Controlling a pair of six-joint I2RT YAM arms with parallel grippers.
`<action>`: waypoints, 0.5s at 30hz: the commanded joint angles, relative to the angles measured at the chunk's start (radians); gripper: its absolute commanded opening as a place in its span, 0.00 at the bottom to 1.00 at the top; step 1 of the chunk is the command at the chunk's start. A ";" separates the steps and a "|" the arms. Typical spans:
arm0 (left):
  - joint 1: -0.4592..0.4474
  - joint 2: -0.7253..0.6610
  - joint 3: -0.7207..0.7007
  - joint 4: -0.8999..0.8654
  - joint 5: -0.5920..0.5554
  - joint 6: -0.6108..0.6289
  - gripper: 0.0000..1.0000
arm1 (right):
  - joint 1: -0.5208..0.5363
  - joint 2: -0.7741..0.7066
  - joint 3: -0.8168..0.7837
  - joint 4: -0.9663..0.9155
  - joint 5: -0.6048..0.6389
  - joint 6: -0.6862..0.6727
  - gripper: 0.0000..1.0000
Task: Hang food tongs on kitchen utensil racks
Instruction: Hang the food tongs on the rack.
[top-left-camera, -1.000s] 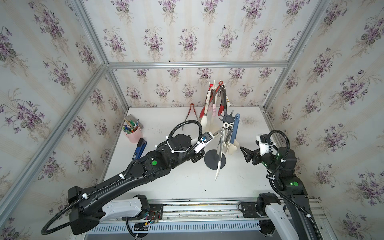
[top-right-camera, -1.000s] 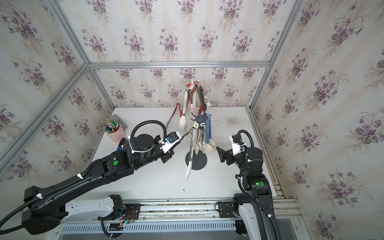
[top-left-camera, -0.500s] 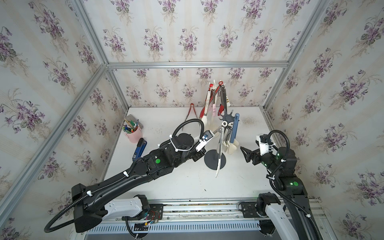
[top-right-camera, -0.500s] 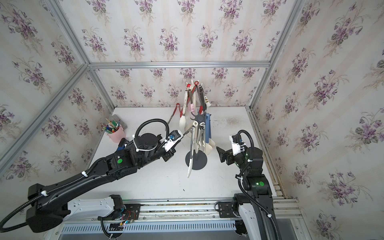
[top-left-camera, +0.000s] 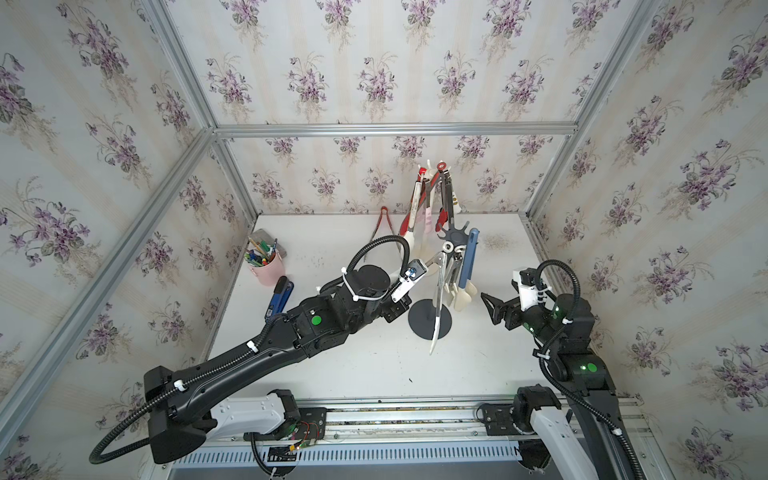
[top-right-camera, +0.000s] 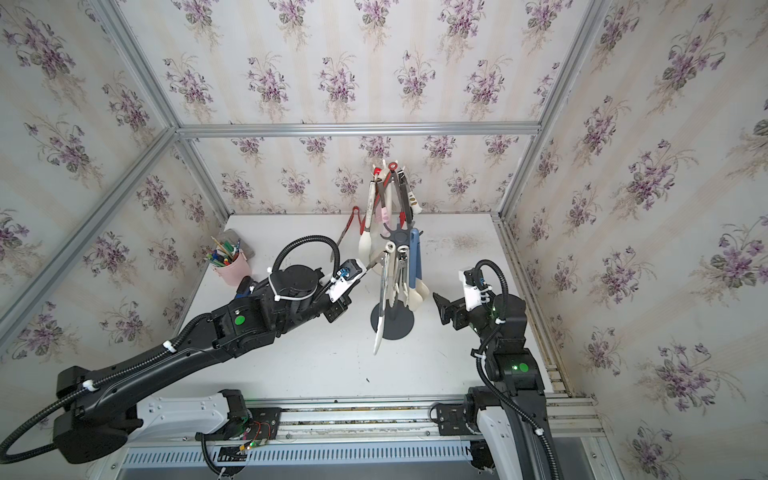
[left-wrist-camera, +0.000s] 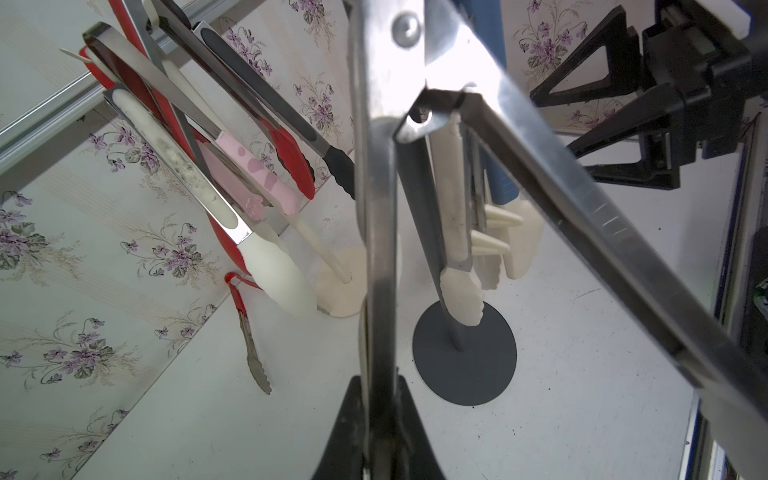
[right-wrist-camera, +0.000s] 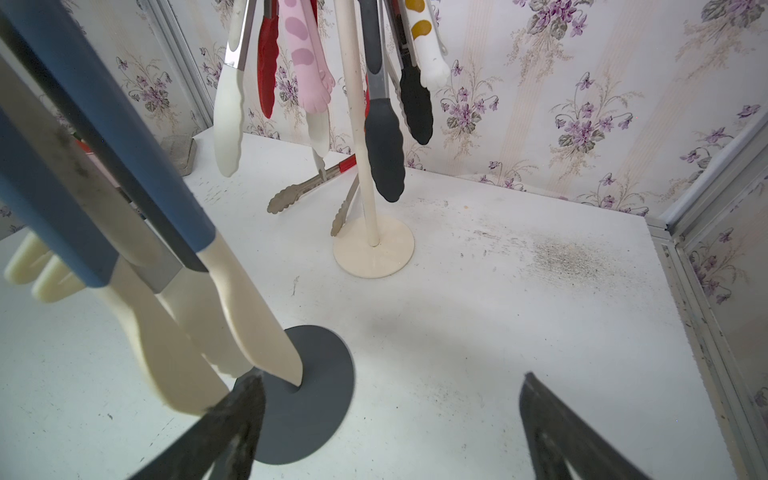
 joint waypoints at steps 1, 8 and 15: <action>0.001 0.000 -0.009 0.011 -0.007 -0.022 0.05 | -0.001 -0.001 0.001 0.007 -0.006 -0.011 0.94; 0.014 0.007 -0.025 0.023 -0.004 -0.042 0.59 | -0.001 0.000 -0.001 0.011 -0.005 -0.006 0.94; 0.091 -0.050 -0.087 0.085 0.035 -0.119 0.81 | 0.000 -0.001 0.002 0.006 0.008 -0.009 0.94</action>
